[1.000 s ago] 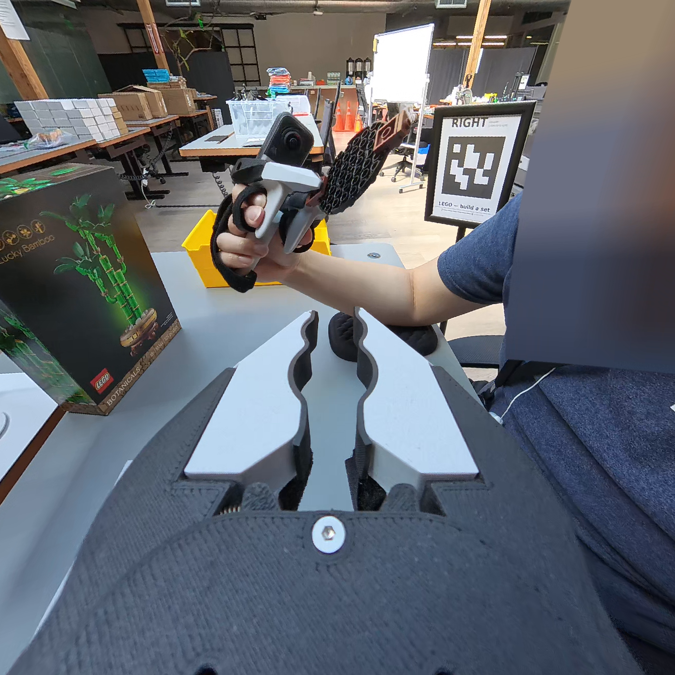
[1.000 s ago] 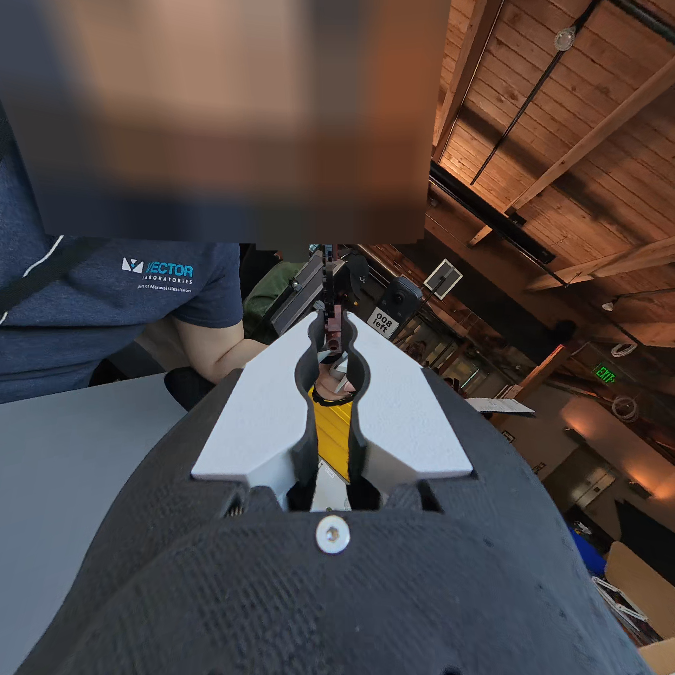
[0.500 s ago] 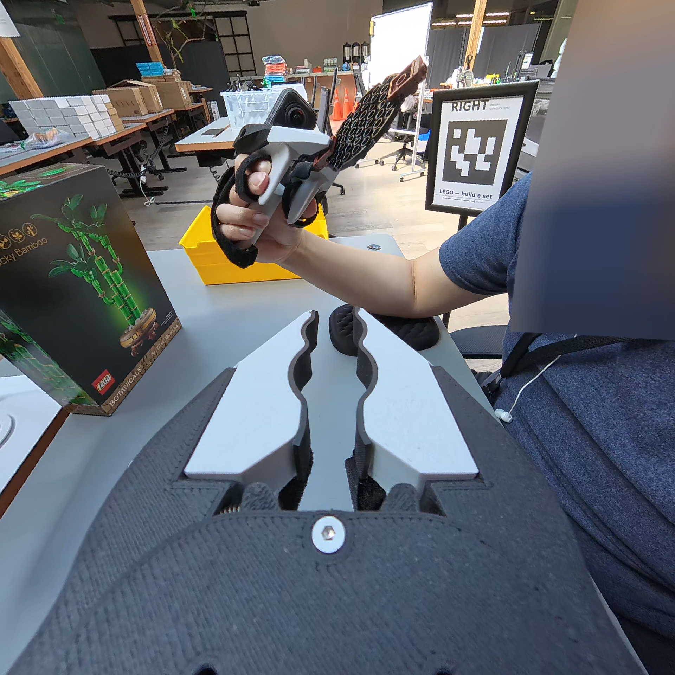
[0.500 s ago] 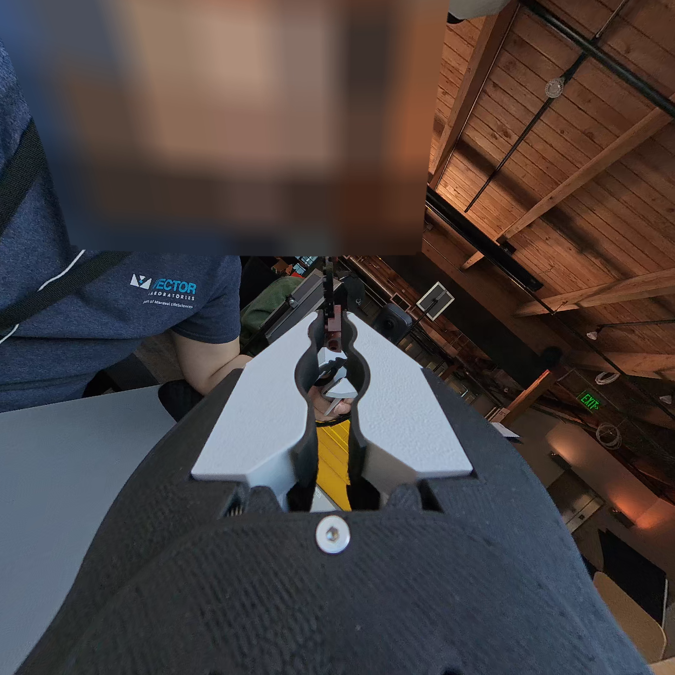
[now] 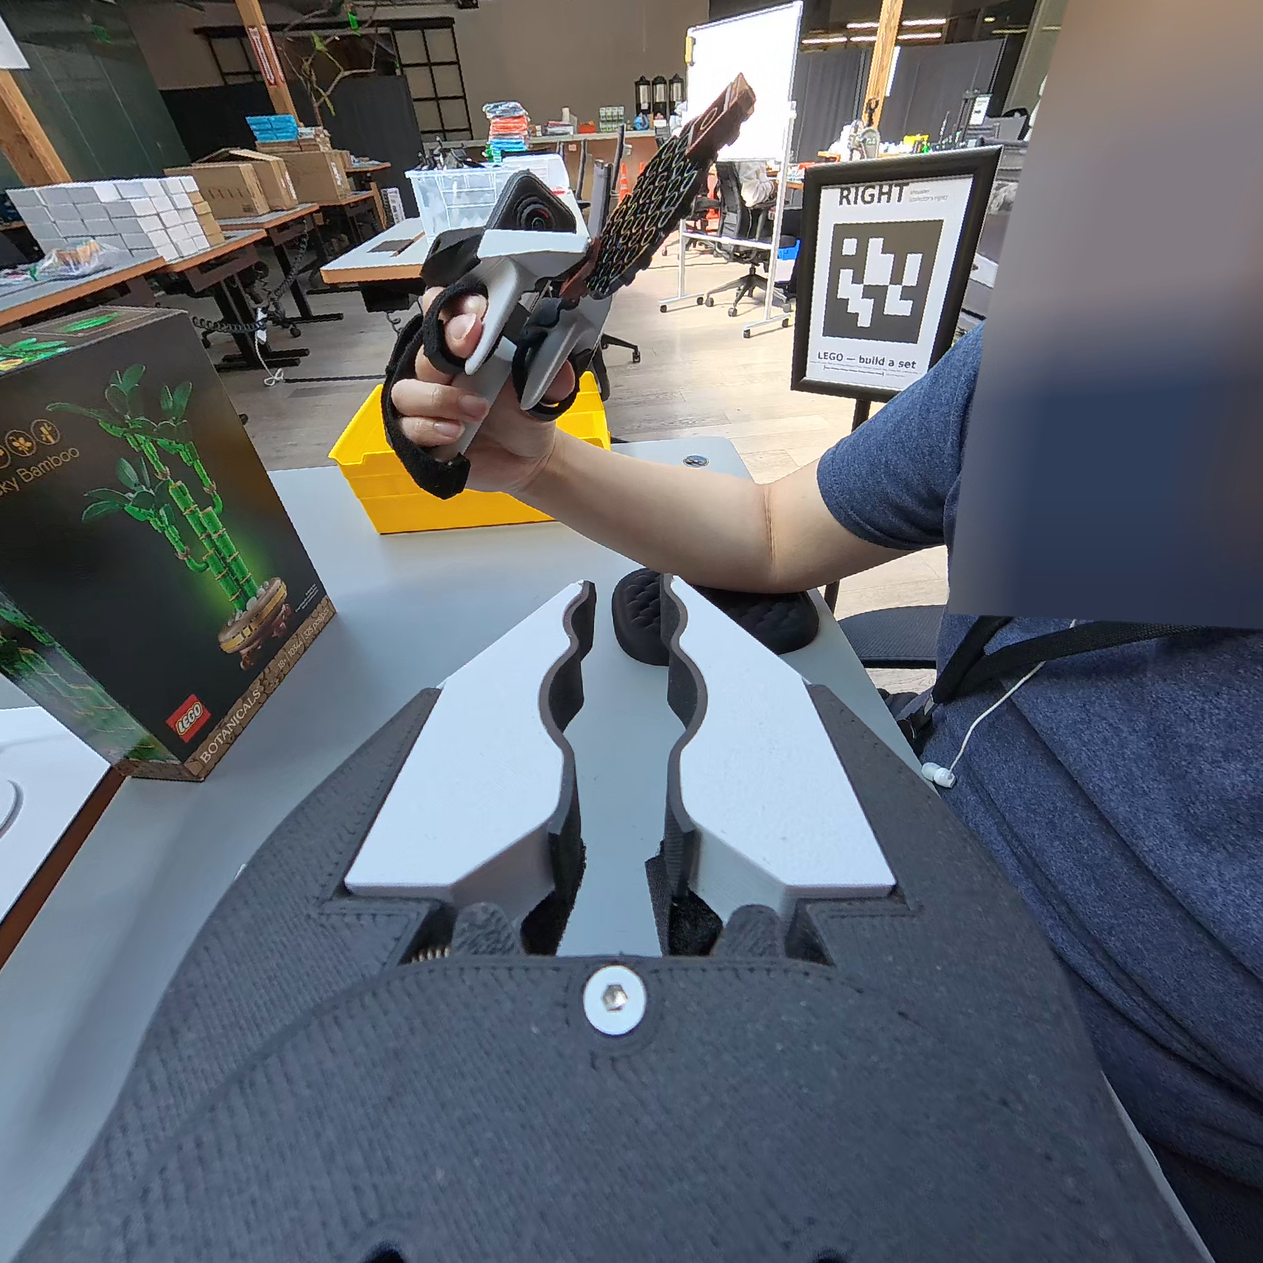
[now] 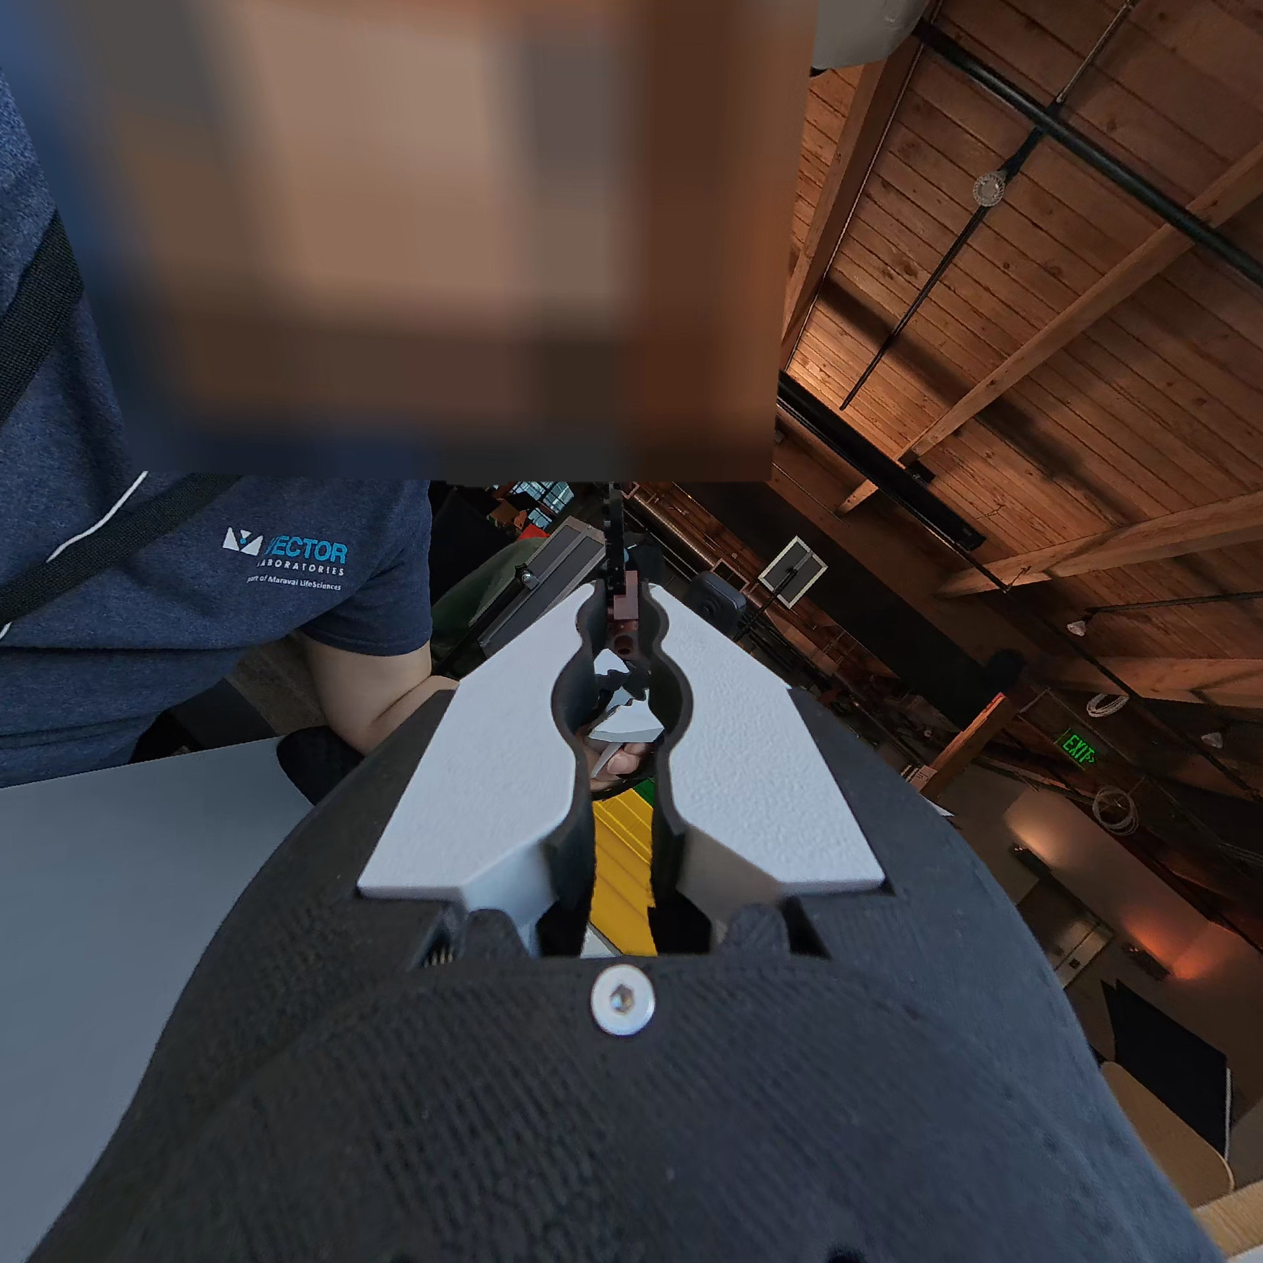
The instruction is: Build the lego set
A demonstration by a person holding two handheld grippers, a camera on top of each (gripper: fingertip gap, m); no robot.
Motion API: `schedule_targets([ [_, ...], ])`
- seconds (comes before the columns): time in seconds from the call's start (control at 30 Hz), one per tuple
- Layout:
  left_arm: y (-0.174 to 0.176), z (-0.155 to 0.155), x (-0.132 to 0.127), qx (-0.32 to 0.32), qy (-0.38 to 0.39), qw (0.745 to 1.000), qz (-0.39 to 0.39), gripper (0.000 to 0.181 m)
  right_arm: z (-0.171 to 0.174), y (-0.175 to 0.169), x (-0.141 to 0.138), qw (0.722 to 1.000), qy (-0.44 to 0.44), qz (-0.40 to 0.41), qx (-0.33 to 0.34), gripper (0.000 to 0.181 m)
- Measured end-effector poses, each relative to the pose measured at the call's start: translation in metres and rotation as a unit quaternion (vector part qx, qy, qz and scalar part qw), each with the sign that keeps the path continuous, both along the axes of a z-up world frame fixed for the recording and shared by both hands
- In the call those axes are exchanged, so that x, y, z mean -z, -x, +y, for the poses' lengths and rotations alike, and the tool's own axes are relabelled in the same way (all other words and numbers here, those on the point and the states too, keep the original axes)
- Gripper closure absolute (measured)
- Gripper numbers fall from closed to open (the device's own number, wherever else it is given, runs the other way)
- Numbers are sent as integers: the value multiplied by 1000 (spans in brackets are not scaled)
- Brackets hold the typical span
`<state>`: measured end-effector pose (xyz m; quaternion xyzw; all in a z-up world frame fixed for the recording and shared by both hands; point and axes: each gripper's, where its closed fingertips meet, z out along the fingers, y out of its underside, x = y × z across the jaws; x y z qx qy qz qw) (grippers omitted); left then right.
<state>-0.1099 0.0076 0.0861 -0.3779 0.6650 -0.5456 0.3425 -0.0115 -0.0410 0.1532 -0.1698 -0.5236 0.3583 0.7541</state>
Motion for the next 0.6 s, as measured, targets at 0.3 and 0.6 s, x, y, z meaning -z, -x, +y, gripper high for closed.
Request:
schedule_targets([
  [0.3, -1, 2, 1, -2, 4, 1000, 2, 164, 19, -4, 9, 1000, 25, 6, 17, 174],
  [0.6, 1, 8, 1, -12, 1, 1000, 4, 163, 30, -15, 12, 998, 45, 26, 24, 174],
])
